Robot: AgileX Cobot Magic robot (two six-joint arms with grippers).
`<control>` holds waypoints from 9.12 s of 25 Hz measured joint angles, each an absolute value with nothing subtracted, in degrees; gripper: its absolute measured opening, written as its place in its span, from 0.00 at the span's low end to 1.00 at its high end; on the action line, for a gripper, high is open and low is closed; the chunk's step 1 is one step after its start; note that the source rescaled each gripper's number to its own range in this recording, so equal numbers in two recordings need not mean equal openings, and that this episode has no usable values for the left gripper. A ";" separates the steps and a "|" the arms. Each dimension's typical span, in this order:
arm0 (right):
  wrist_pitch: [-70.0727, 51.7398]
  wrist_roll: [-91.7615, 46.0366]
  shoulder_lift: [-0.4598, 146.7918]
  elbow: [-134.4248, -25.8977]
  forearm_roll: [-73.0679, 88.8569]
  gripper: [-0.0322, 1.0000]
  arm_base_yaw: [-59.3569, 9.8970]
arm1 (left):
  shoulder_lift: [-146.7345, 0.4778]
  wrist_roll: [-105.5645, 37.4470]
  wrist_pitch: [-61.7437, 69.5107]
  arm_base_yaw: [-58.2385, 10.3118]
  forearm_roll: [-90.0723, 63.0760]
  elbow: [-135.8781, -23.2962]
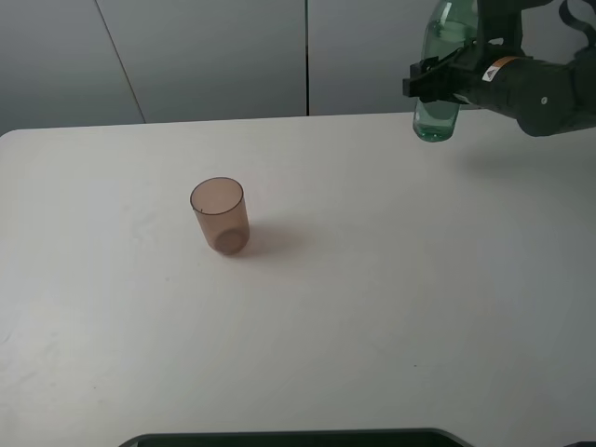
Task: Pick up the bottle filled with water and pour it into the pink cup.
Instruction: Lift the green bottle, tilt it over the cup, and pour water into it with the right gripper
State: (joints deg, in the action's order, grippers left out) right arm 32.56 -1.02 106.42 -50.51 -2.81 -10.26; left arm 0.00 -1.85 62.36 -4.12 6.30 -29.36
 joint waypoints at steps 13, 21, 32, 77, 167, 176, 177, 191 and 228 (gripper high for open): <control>32.89 -9.57 96.60 -41.72 -1.62 0.03 -18.42 | 0.00 -1.85 62.36 -4.12 6.30 -29.36; 33.91 -24.54 96.60 -40.88 5.84 0.03 -28.14 | 0.00 -1.74 62.36 -4.12 6.30 -29.36; 35.19 -37.45 103.99 -40.88 7.05 0.03 -32.28 | 0.00 -1.74 62.36 -4.12 6.30 -29.36; 34.73 -80.87 112.55 -47.21 30.31 0.03 -45.19 | 0.00 -1.74 62.36 -4.12 6.30 -29.36; 37.36 -119.69 116.48 -53.89 56.62 0.03 -46.97 | 0.00 -1.85 62.36 -4.12 6.30 -29.36; 38.50 -119.69 116.48 -53.89 56.62 0.03 -47.28 | 0.00 -1.85 62.36 -4.12 6.30 -29.36; 38.50 -119.69 116.48 -53.89 56.62 0.03 -47.28 | 0.00 -1.85 62.36 -4.12 6.30 -29.36; 38.72 -119.73 116.48 -53.89 56.62 0.03 -48.43 | 0.00 -1.85 62.36 -4.12 6.30 -29.36; 38.72 -119.73 115.23 -53.89 54.47 0.03 -48.64 | 0.00 -1.64 62.36 -4.12 6.30 -29.36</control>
State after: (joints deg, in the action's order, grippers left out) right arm 38.72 -119.73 115.23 -53.89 54.47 -48.64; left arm 0.00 -1.64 62.36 -4.12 6.30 -29.36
